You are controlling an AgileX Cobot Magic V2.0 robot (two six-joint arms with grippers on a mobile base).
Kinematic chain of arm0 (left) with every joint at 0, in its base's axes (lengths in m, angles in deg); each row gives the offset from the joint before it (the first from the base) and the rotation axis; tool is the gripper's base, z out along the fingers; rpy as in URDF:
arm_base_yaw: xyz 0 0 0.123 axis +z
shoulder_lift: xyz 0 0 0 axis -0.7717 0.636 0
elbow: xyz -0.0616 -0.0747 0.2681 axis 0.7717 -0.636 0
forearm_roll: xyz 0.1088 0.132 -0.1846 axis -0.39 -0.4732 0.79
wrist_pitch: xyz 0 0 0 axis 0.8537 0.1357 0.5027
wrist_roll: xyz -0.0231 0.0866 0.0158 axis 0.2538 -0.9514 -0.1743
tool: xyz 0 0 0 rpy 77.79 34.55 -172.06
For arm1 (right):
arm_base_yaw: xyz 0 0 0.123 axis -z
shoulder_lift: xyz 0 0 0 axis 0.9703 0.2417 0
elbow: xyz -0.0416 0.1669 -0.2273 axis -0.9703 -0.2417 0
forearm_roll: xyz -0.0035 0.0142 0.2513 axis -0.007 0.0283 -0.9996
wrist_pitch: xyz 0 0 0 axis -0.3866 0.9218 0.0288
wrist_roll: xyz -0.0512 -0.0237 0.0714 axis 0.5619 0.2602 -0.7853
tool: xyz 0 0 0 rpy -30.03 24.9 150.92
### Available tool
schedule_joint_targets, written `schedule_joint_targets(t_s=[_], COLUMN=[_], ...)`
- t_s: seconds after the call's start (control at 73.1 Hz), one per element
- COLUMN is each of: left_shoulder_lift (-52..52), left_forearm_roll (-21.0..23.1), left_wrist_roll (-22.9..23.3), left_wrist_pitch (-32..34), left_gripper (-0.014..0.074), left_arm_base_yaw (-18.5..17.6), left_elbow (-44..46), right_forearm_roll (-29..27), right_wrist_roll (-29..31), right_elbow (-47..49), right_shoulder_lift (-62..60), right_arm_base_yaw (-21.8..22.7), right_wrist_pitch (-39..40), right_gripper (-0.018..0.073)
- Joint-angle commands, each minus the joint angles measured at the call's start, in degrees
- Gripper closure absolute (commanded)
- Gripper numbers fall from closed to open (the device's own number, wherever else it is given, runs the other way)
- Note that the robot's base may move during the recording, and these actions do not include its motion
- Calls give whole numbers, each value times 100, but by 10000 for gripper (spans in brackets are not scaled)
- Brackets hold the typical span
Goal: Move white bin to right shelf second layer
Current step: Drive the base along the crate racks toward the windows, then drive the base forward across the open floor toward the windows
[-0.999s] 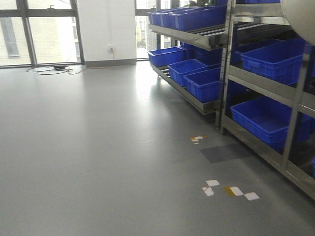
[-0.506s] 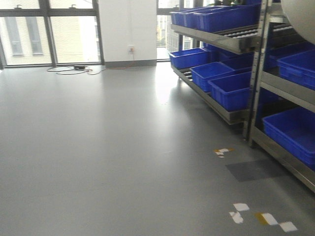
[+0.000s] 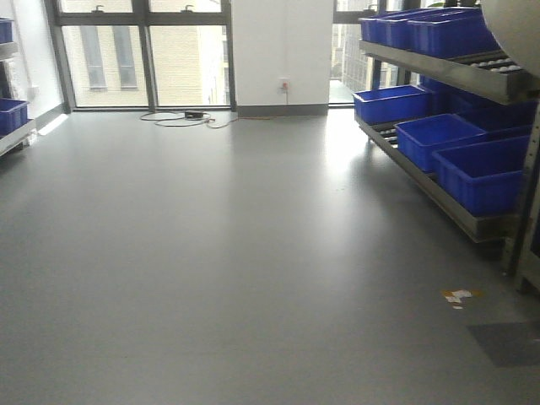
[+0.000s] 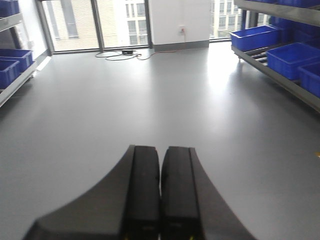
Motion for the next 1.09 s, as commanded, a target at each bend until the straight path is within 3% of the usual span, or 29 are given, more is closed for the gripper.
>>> schedule_joint_targets(t_s=[0.0,1.081], left_shoulder_lift=[-81,-81], left_forearm_roll=[0,0], left_wrist_roll=[18,18], left_wrist_pitch=[490,490], left_gripper=[512,512], left_arm_base_yaw=[-34,-34], left_elbow=[-211,-211], right_forearm_roll=[62,62], right_wrist_roll=[-2,-2], right_elbow=[192,192], right_shoulder_lift=[2,2], right_arm_base_yaw=[38,38], right_wrist_pitch=[565,565], right_gripper=[504,504])
